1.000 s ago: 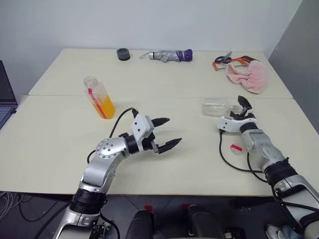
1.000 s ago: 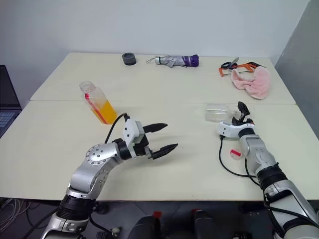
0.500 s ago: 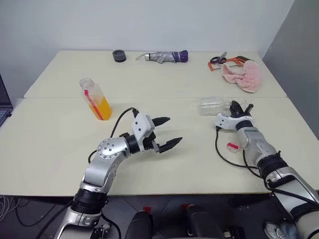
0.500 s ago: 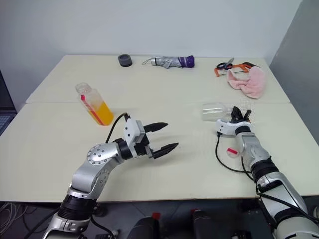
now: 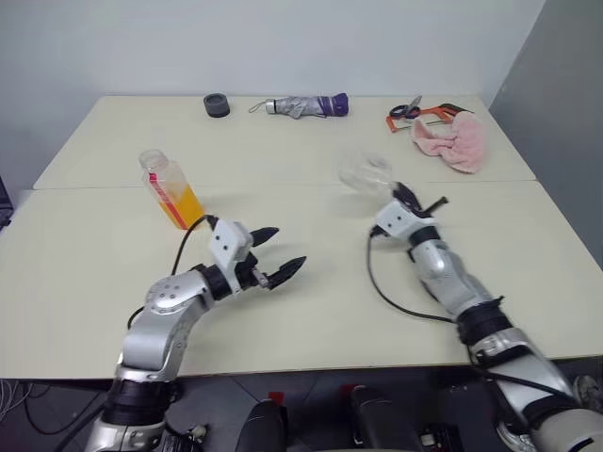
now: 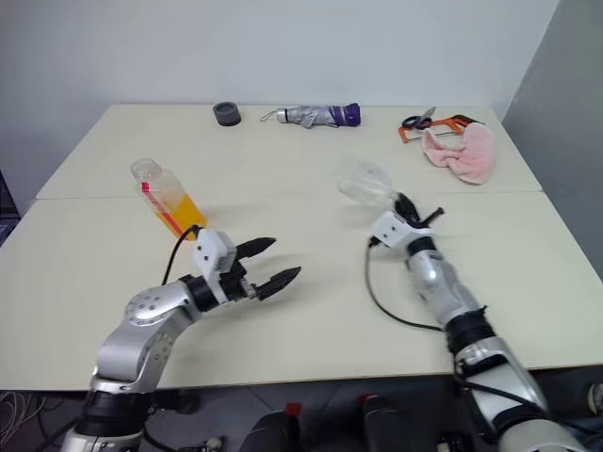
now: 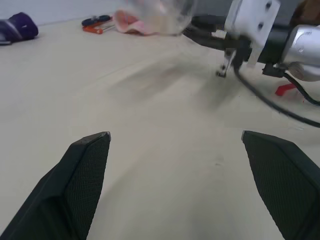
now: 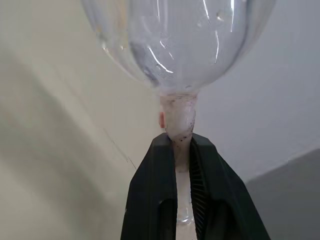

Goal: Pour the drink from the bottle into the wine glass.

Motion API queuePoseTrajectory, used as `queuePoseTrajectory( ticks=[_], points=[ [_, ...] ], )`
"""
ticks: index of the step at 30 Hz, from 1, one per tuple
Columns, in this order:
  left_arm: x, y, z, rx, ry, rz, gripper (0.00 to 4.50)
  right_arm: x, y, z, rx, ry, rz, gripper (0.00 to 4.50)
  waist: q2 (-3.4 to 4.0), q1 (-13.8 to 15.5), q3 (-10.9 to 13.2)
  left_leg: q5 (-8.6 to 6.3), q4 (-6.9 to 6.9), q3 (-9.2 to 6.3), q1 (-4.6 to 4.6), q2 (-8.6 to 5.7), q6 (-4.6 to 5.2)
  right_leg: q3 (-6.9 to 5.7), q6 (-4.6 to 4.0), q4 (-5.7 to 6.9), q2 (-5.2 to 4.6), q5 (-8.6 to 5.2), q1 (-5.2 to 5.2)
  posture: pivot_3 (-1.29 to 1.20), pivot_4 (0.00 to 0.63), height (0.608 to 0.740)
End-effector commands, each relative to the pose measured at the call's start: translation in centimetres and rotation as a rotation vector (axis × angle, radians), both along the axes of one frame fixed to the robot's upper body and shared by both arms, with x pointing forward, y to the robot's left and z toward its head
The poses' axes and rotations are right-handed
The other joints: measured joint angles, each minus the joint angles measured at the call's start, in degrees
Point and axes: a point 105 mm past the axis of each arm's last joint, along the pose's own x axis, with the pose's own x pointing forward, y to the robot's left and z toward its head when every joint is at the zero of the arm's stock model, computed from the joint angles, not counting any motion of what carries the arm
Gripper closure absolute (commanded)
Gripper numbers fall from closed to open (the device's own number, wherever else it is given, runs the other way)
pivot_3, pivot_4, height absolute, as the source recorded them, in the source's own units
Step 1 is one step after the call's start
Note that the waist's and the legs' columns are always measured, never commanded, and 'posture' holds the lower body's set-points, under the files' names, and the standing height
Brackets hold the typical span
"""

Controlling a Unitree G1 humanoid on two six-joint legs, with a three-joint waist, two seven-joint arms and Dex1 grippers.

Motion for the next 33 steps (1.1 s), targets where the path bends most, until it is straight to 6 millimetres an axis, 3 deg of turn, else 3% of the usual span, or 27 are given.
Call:
queuePoseTrajectory(
  ticks=[1, 7, 14, 26, 33],
  points=[
    [-0.3, 1.8, 1.3, -0.005, -0.036, 0.060, 0.00, -0.7, 3.4, 1.8, 0.334, 0.087, 0.217, 4.41, 0.00, 0.02, 0.00, 0.00, 0.01, -0.05, 0.00, 0.00, 0.00, -0.03, 0.00, -0.01, -0.01, 0.00, 0.03, 0.00, 0.150, 0.740],
    [-0.6, 2.8, 1.4, 0.010, -0.037, 0.093, 0.00, -1.0, 8.4, 1.1, 0.532, 0.238, 0.431, 4.41, 0.03, 0.90, 0.02, 0.00, 0.05, -0.10, -0.06, -0.03, 0.01, -0.12, 0.01, -0.02, -0.15, 0.00, 0.05, 0.00, 0.150, 0.740],
    [-0.7, 3.3, 1.8, 0.017, -0.047, 0.106, 0.00, -1.4, 11.4, -1.6, 0.542, 0.348, 0.520, 4.41, 0.05, 1.23, 0.03, 0.00, -0.01, -0.06, -0.03, -0.02, 0.00, -0.14, 0.00, -0.02, -0.12, 0.00, 0.02, 0.00, 0.150, 0.740],
    [-0.6, 4.3, 2.1, 0.030, -0.045, 0.121, 0.00, -3.3, 10.8, -5.8, 0.463, 0.426, 0.542, 4.41, 0.05, 1.30, 0.02, 0.00, -0.02, -0.08, 0.00, -0.02, 0.00, -0.13, -0.01, -0.02, -0.13, 0.00, 0.04, 0.00, 0.150, 0.740],
    [-0.3, 4.8, 3.4, 0.036, -0.088, 0.115, 0.00, -3.5, 11.3, -5.8, 0.475, 0.457, 0.570, 4.41, 0.05, 1.31, 0.02, 0.00, -0.02, -0.07, 0.01, -0.03, 0.00, -0.13, 0.00, -0.02, -0.12, -0.01, 0.04, 0.00, 0.150, 0.740]
  ],
)
